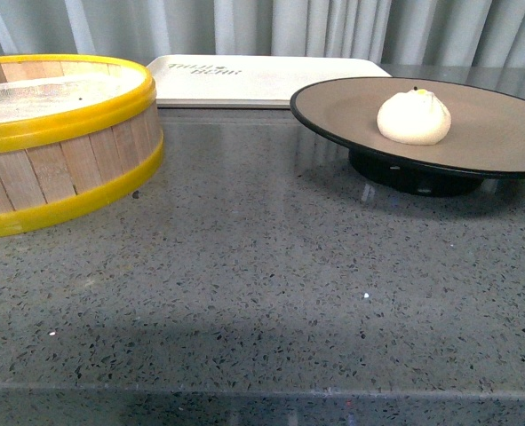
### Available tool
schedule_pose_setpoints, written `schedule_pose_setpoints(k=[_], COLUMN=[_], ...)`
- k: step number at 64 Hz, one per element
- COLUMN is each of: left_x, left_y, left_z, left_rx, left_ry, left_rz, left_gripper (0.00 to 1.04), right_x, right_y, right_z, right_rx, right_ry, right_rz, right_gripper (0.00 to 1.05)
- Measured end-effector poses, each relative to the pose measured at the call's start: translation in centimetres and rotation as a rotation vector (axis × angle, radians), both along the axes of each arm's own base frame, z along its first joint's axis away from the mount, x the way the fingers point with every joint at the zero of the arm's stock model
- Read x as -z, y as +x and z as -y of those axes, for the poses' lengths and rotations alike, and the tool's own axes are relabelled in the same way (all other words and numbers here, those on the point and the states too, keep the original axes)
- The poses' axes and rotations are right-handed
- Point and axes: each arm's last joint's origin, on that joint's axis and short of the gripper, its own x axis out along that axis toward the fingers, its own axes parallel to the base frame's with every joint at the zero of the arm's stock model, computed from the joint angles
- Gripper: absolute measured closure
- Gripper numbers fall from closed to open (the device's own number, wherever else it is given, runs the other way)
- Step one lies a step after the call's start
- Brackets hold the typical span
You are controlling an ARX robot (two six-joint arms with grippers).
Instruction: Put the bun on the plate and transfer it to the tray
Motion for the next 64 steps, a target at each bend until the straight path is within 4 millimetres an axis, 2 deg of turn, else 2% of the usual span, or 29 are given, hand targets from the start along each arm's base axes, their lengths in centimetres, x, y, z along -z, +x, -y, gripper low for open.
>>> schedule_pose_setpoints(k=[7, 16, 23, 36, 64], left_x=[2.7, 5.3, 7.2, 9.1, 11.3], left_y=[-1.6, -2.6, -3.5, -4.6, -6.3], left_z=[-1.6, -2.0, -3.0, -3.2, -3.2], left_rx=[-0.043, -0.030, -0.025, -0.037, -0.034], left_ry=[-0.042, -0.050, -0.055, -0.063, -0.065], left_rz=[0.014, -0.006, -0.008, -0.010, -0.002], left_gripper=[0.52, 0.76, 1.01, 1.01, 1.01], right_x=[0.0, 0.0, 0.0, 0.0, 0.0], right_y=[0.0, 0.0, 0.0, 0.0, 0.0], right_z=[0.0, 0.0, 0.0, 0.0, 0.0], right_rx=[0.000, -0.001, 0.002, 0.000, 0.000], right_ry=[0.000, 0.000, 0.000, 0.000, 0.000], right_rz=[0.000, 0.000, 0.000, 0.000, 0.000], right_gripper=[0.08, 0.08, 0.08, 0.08, 0.08])
